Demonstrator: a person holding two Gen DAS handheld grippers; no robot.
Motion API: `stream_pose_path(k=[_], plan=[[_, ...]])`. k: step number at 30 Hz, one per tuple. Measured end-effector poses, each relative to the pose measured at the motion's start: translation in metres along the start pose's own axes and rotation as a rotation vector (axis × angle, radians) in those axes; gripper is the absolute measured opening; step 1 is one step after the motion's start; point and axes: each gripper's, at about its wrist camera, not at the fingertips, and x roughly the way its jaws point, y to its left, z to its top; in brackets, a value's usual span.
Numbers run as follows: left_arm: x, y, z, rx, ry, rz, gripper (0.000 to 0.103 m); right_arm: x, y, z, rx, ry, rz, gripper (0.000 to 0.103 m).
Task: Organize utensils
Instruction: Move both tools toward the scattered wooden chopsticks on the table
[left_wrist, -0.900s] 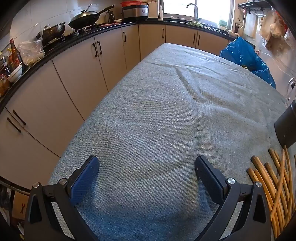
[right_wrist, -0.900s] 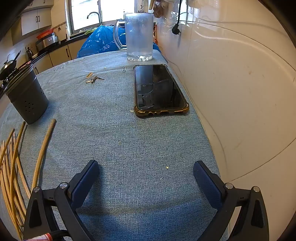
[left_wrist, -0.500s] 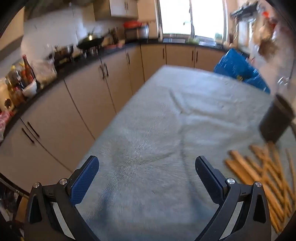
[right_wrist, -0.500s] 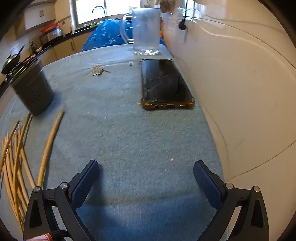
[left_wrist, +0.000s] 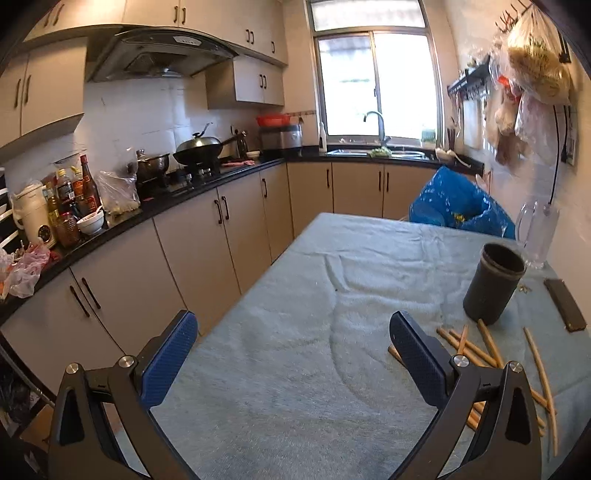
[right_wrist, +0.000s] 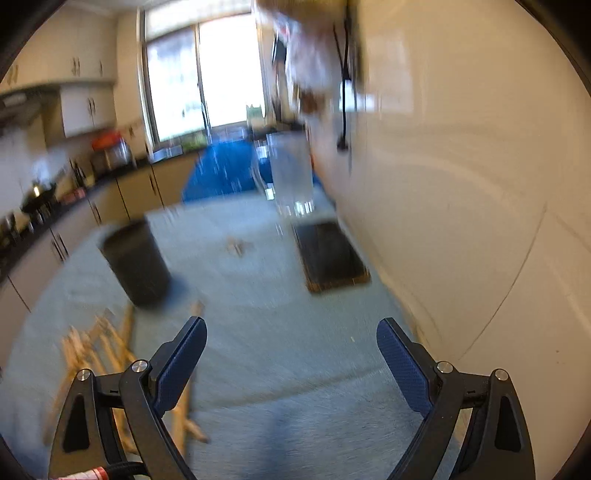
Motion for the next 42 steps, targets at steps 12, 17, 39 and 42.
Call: stream_pose_path(k=[12,17,39,42], plan=[[-0.048,0.009,0.008,-0.011,-0.066,-0.079,0.103,-0.049,0.039,-0.019,-0.056,-0.098,0.044,0.096],[-0.051,-0.002,0.003,0.039,-0.06,-0.095,0.103,-0.054,0.044,-0.016,-0.055,-0.083,0.084,0.096],[-0.039,-0.037,-0.028,0.128,0.057,-0.16,0.103,-0.042,0.058,-0.033,-0.109,0.003,0.113,0.096],[-0.037,-0.037,-0.028,0.128,0.071,-0.164,0.103,-0.041,0.058,-0.034,-0.106,0.013,0.111,0.096]])
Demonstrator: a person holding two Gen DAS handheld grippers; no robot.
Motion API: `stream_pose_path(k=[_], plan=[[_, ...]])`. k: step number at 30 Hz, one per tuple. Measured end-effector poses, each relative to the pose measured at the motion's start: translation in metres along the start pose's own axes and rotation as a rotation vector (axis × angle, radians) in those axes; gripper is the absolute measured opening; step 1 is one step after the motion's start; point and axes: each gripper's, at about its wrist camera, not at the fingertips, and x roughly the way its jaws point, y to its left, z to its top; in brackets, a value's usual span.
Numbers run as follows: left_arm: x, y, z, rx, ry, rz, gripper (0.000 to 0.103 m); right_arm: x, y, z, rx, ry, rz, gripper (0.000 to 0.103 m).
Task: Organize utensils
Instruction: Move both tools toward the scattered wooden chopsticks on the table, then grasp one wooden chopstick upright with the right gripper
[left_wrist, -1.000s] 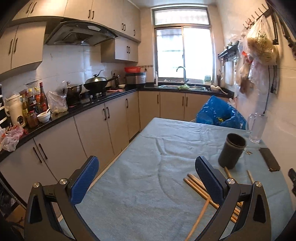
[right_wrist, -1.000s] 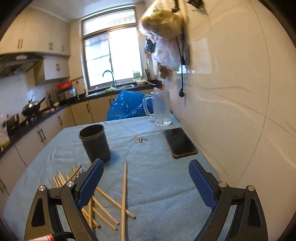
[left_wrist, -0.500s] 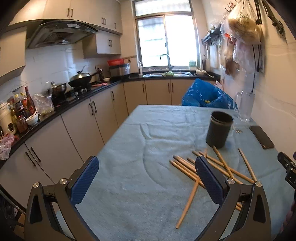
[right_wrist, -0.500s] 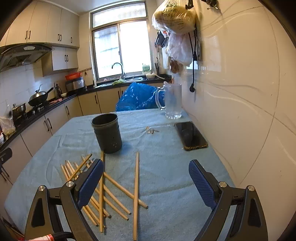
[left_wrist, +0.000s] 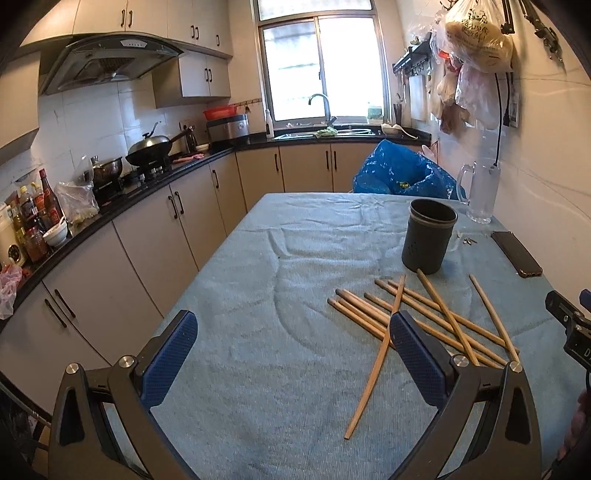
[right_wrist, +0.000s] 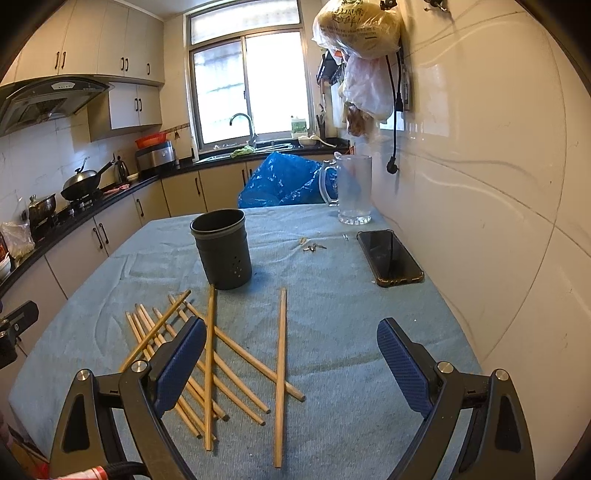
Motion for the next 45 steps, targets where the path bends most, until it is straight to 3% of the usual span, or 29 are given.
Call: stream_pose_path(k=[9,17,27,33,39,41,45], plan=[[-0.004,-0.002,-0.008,0.009,0.031,-0.015,0.103,-0.019,-0.003,-0.001,0.015,-0.042,-0.012,0.096],[-0.019,0.004,-0.01,0.008,0.02,-0.001,0.103,-0.051,-0.007,0.001,0.035,-0.198,-0.085,0.097],[-0.022,0.011,-0.01,-0.013,0.039,-0.015,0.103,-0.048,-0.02,0.0,0.046,-0.114,-0.022,0.097],[-0.019,0.026,-0.003,-0.031,0.025,0.027,0.103,-0.041,-0.026,0.01,0.026,-0.084,-0.023,0.097],[-0.006,0.03,0.002,-0.026,0.049,0.017,0.103,-0.045,-0.024,0.018,-0.024,-0.168,-0.084,0.097],[0.001,0.028,0.006,-0.016,0.066,-0.01,0.103,-0.036,-0.023,0.026,-0.057,-0.133,-0.045,0.097],[0.015,0.018,0.017,0.011,0.091,-0.091,0.103,0.012,-0.026,0.045,-0.057,0.08,0.087,0.097]])
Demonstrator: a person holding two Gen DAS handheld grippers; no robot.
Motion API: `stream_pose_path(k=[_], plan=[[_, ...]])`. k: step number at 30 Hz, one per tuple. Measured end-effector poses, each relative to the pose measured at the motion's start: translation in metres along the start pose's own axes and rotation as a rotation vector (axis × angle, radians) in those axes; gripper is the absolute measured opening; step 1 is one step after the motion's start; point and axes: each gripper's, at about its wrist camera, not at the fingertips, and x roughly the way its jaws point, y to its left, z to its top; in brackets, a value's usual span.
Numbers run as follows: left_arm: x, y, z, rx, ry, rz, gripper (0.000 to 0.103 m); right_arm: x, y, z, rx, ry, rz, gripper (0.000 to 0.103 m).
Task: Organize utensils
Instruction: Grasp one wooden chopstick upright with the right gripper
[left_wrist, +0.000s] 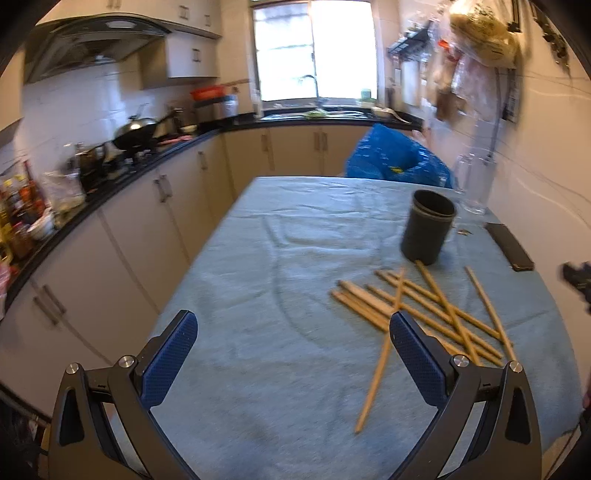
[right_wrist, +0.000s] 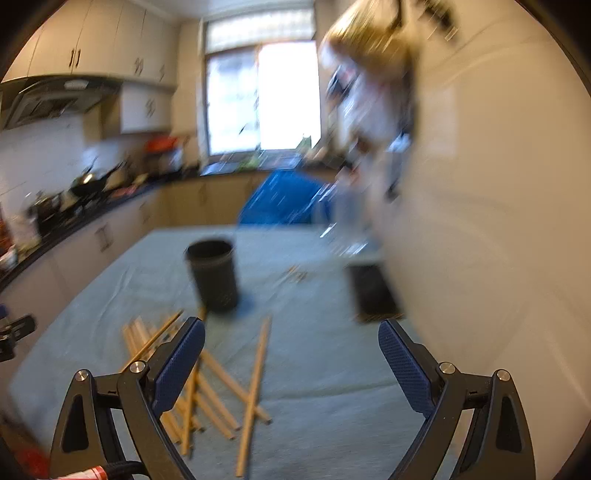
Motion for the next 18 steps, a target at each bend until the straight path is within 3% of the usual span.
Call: stream_pose_path(k=[4,7,11,14,18], plan=[[0.036,-0.016,0.02,0.03,0.103,-0.123,0.103,0.057,-0.01,0.011,0.033,0.173,0.053,0.079],[0.064,-0.032,0.033,0.065,0.156,-0.153,0.094,0.1,-0.013,0.018,0.064,0.286,0.122,0.075],[0.112,-0.067,0.047,0.149,0.255,-0.196,0.075,0.144,-0.014,0.017,0.086,0.388,0.139,0.071],[0.136,-0.088,0.047,0.201,0.296,-0.226,0.074,0.171,-0.012,0.018,0.071,0.461,0.132,0.062],[0.167,-0.109,0.047,0.256,0.359,-0.224,0.069,0.192,-0.009,0.019,0.043,0.51,0.113,0.06]])
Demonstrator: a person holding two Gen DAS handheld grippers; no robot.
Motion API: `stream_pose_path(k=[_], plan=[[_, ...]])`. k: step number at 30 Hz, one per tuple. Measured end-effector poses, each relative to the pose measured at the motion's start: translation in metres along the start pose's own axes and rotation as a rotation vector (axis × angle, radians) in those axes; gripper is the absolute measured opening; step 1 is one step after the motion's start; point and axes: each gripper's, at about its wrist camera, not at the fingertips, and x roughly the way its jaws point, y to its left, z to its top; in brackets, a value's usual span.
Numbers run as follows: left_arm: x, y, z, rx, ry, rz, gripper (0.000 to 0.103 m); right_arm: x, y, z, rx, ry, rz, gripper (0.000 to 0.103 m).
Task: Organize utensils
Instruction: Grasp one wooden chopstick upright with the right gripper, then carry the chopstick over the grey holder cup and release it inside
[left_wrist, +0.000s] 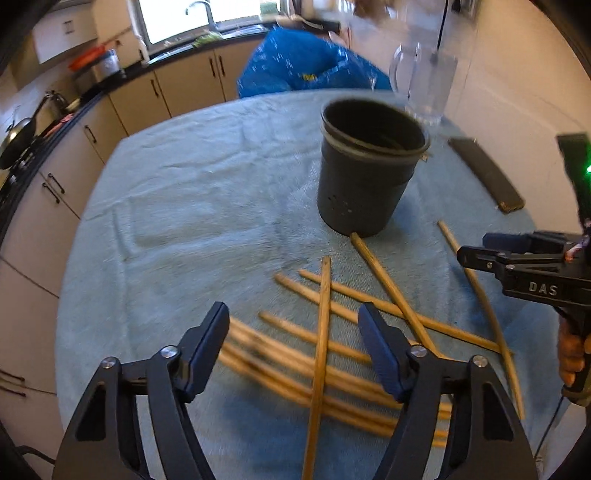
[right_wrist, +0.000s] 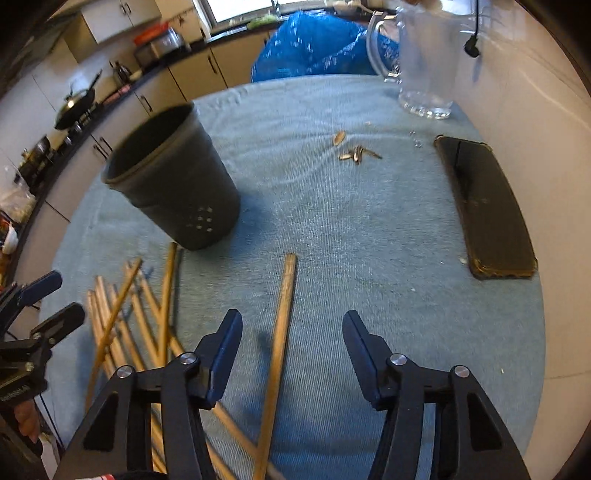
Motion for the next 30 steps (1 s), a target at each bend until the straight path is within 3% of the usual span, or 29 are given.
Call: stream_pose_path(k=[3,9,10,11,12,15,17,22,30], plan=[[0.017,-0.004,0.008,0.028,0.042,0.017,0.064,0.008,0.007,0.008,-0.036,0.025,-0.025,0.058],[0.041,-0.008,0.015,0.072,0.123,0.009,0.041,0.028,0.027,0.018,-0.104,0.074,-0.125,0.052],[0.041,-0.008,0.017,0.073,0.13,-0.002,0.033,0.03,0.03,0.019,-0.115,0.079,-0.144,0.051],[0.042,-0.008,0.018,0.069,0.134,-0.013,0.018,0.03,0.033,0.02,-0.119,0.081,-0.15,0.047],[0.042,-0.007,0.019,0.063,0.14,-0.02,0.008,0.031,0.035,0.021,-0.12,0.085,-0.151,0.043],[0.035,0.0,0.018,0.025,0.127,-0.025,0.007,0.029,0.042,0.019,-0.134,0.089,-0.145,0.016],[0.026,0.003,0.013,0.004,0.108,-0.035,0.007,0.031,0.043,0.019,-0.139,0.085,-0.144,0.007],[-0.014,0.017,-0.002,-0.043,0.029,-0.076,0.007,0.016,0.034,0.013,-0.079,0.05,-0.066,0.007],[-0.101,0.014,-0.028,-0.081,-0.164,-0.123,0.007,-0.051,0.022,-0.012,-0.034,-0.118,0.037,0.007]])
